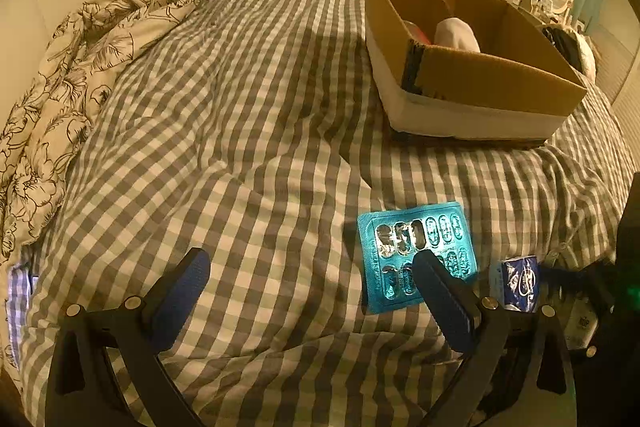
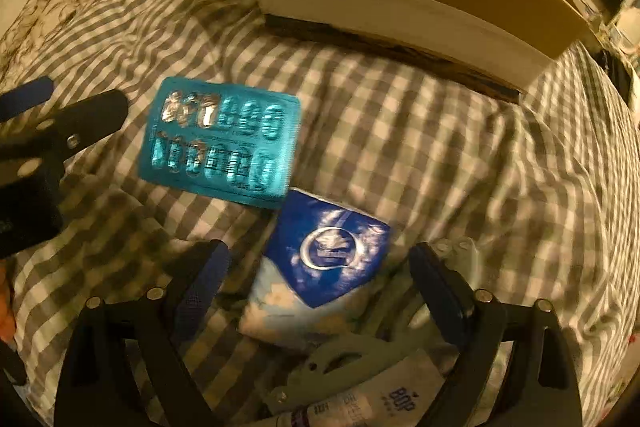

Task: Organize objects
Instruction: 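Grasp the teal blister pack with the left tool while the right grasps the Vinda tissues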

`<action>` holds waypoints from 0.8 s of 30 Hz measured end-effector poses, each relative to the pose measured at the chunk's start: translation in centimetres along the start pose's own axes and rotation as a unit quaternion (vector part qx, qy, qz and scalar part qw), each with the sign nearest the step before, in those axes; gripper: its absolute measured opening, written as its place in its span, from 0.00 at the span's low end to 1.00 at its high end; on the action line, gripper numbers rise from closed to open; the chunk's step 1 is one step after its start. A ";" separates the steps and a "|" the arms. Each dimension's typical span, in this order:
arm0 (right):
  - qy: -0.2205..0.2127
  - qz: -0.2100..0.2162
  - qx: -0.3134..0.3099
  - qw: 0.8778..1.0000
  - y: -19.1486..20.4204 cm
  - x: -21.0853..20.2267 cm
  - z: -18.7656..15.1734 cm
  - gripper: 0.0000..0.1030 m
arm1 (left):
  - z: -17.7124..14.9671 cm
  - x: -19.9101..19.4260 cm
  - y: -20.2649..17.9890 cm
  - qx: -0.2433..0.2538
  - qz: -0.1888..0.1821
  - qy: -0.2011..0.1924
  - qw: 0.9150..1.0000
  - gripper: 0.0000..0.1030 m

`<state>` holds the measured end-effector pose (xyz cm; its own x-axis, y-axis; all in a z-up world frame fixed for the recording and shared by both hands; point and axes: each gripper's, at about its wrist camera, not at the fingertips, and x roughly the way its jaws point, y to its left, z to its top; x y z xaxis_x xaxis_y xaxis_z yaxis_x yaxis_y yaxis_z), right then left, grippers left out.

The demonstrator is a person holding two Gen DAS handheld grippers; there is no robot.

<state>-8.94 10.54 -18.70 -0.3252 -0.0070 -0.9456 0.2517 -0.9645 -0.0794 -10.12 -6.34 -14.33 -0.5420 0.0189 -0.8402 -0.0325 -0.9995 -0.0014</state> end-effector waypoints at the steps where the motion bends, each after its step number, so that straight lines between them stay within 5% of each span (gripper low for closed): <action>1: 0.001 -0.003 0.000 1.000 0.0 0.1 -0.1 0.56 | 0.0 0.0 0.0 0.000 -0.001 0.001 1.000 1.00; 8: -0.075 0.032 0.028 0.996 -1.7 -4.6 -0.2 0.52 | 0.0 0.3 -0.2 0.004 -0.006 0.010 1.000 1.00; 14: -0.120 0.012 0.071 0.990 -5.5 -7.7 0.5 0.52 | 0.1 1.0 -2.1 0.028 -0.011 0.024 0.999 1.00; 24: -0.111 0.023 0.107 0.988 -8.9 -6.5 0.7 0.52 | 0.6 4.6 -6.9 0.050 -0.050 0.069 0.995 1.00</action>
<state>-9.71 18.96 -11.66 -0.5157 -0.0872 -0.8523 0.0797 -0.9954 0.0536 -12.87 0.70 -17.85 -0.4125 0.1067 -0.9047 -0.1678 -0.9850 -0.0396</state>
